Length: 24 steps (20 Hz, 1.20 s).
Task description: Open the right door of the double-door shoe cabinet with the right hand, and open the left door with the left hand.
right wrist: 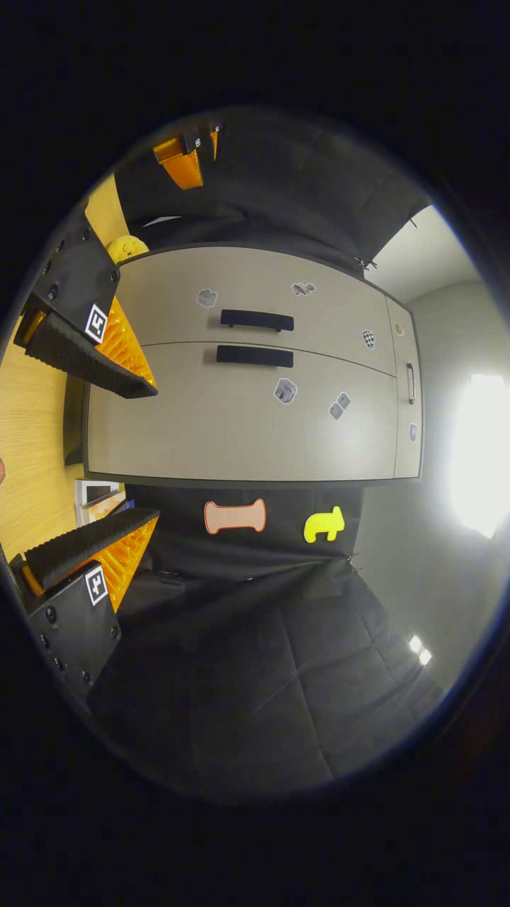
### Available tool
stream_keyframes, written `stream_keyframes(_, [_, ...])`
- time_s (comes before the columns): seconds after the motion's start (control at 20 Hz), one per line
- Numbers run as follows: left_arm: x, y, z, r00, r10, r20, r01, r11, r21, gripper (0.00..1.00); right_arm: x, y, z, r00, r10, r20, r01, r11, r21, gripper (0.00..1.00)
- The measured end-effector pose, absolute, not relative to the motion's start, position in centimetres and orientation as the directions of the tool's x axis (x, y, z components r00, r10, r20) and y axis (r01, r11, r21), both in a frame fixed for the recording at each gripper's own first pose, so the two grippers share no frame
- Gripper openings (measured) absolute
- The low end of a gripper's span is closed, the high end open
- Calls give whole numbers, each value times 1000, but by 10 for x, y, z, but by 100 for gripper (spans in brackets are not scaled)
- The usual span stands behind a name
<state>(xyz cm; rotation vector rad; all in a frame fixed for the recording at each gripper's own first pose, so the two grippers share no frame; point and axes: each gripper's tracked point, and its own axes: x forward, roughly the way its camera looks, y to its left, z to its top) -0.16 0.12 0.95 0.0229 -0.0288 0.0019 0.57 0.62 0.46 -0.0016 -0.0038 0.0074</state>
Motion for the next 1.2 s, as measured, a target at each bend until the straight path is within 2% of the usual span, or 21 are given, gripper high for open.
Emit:
stream_keyframes(0.35, [-4,11,12,999,22,39,-24,999,35,84,21,20,17,999,32,6,-32,999,5,98])
stream_keyframes(1.2, [-23,58,-2,989,145,25,-146,987,66,84,117,64,83,991,105,80,-107,994,23,96])
